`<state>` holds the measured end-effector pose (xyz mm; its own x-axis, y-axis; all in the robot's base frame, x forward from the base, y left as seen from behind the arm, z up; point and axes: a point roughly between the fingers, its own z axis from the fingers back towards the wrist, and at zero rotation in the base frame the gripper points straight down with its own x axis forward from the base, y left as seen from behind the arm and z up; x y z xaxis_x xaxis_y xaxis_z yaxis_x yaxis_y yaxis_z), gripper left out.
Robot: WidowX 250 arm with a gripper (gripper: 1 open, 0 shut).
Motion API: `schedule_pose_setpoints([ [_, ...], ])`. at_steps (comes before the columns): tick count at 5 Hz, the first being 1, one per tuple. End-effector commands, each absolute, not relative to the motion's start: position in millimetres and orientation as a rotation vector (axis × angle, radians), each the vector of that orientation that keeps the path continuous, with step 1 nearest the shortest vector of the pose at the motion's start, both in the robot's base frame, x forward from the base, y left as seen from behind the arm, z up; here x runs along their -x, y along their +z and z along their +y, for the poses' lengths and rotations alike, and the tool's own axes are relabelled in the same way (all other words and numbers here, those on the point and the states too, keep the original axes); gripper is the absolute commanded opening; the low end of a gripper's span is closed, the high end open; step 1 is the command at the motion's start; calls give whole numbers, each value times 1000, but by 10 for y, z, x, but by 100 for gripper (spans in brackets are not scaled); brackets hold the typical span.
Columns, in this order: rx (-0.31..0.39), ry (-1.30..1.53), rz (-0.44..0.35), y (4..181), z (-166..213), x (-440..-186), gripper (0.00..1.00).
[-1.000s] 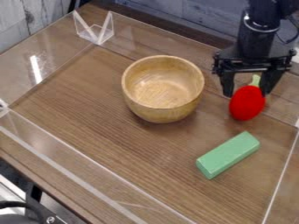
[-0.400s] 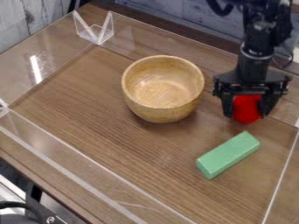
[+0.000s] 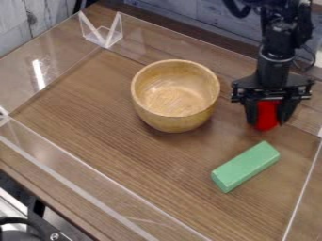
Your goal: Move the red object to the left side of the table
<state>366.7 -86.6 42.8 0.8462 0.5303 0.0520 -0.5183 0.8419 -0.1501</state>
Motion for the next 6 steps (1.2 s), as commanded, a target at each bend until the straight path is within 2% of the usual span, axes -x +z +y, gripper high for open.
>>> schedule_pose_setpoints([
  [1, 187, 570, -161, 699, -857, -3789, 100],
  [2, 189, 614, -167, 588, -846, -3793, 0],
  [3, 193, 650, -176, 502, -864, -3740, 100],
  [4, 206, 621, -181, 553, -826, -3717, 100],
  [5, 210, 596, -184, 566, -753, -3686, 0],
  [6, 222, 572, -197, 704, -851, -3739, 0],
])
